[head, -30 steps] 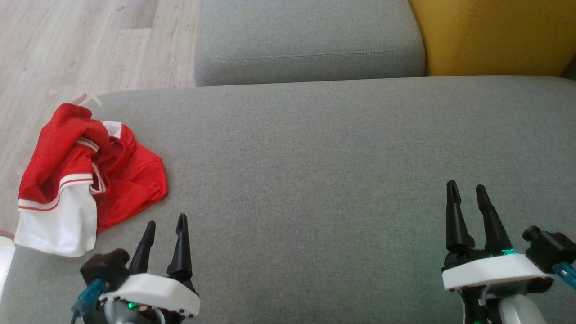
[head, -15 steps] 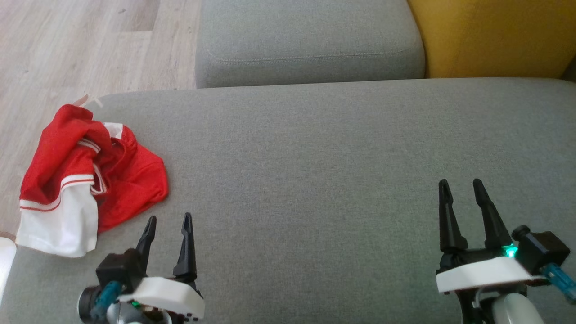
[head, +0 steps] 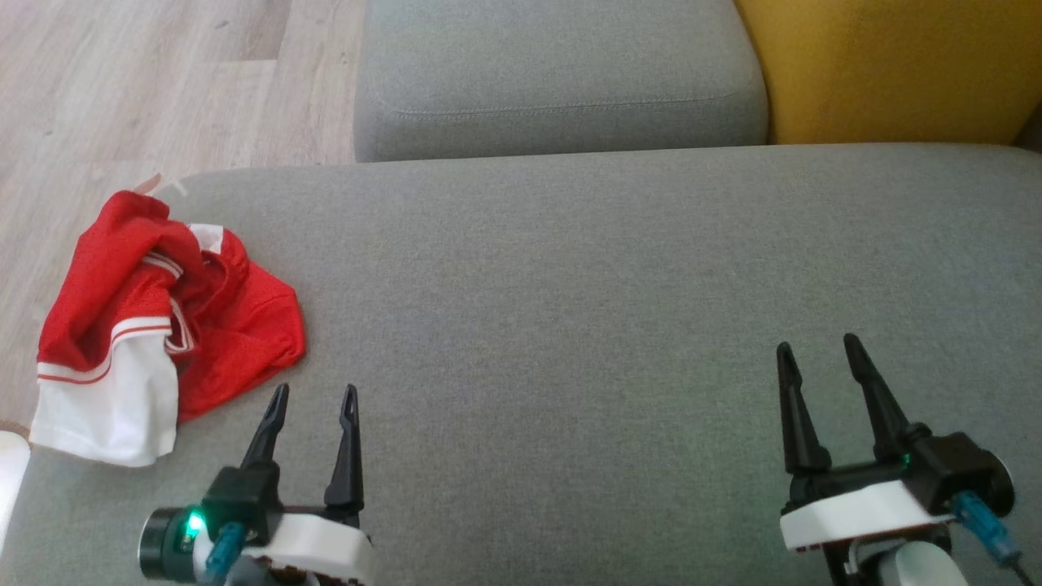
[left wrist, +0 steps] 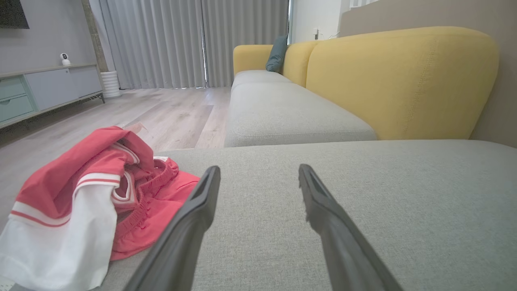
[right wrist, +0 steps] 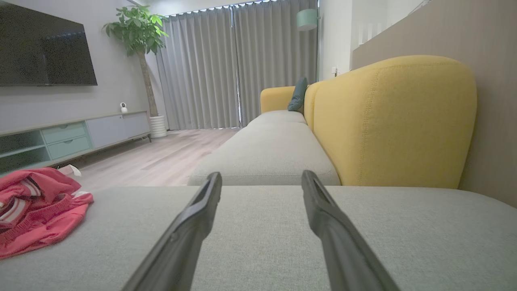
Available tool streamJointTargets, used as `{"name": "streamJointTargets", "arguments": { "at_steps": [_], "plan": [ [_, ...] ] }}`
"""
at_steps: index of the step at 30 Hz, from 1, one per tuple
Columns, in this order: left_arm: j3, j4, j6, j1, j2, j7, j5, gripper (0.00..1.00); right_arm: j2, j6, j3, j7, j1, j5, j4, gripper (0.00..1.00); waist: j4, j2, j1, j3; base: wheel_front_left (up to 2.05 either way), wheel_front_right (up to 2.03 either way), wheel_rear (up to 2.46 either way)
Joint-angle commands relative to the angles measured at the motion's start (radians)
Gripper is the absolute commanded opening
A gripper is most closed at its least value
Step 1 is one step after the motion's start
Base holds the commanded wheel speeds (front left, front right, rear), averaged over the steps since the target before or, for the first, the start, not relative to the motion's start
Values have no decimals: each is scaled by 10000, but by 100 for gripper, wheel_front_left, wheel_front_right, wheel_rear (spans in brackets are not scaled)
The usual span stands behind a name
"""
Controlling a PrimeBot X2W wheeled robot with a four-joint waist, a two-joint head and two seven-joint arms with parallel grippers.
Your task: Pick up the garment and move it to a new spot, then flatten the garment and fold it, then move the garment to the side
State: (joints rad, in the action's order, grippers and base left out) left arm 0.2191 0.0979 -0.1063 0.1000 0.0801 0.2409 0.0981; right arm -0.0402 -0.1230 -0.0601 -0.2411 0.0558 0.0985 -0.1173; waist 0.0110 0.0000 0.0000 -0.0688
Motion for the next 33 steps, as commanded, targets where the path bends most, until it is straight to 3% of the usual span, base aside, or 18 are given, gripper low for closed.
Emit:
{"name": "streamJointTargets", "arguments": {
  "at_steps": [1, 16, 33],
  "plan": [
    [-226, -417, -78, -300, 79, 165, -265, 100, -99, -76, -235, -163, -258, -270, 273, 100, 1, 0, 0, -4, 0, 0, 0],
    [-506, -216, 55, -263, -107, 208, -72, 100, -100, -77, -110, -207, -523, -210, -797, 100, 20, 0, 0, 38, 0, 0, 0],
    [-653, 30, 208, -285, -240, 208, 9, 100, -100, -77, -86, -207, -640, -111, -778, 100, 3, 0, 0, 81, 0, 0, 0]
  ]
}}
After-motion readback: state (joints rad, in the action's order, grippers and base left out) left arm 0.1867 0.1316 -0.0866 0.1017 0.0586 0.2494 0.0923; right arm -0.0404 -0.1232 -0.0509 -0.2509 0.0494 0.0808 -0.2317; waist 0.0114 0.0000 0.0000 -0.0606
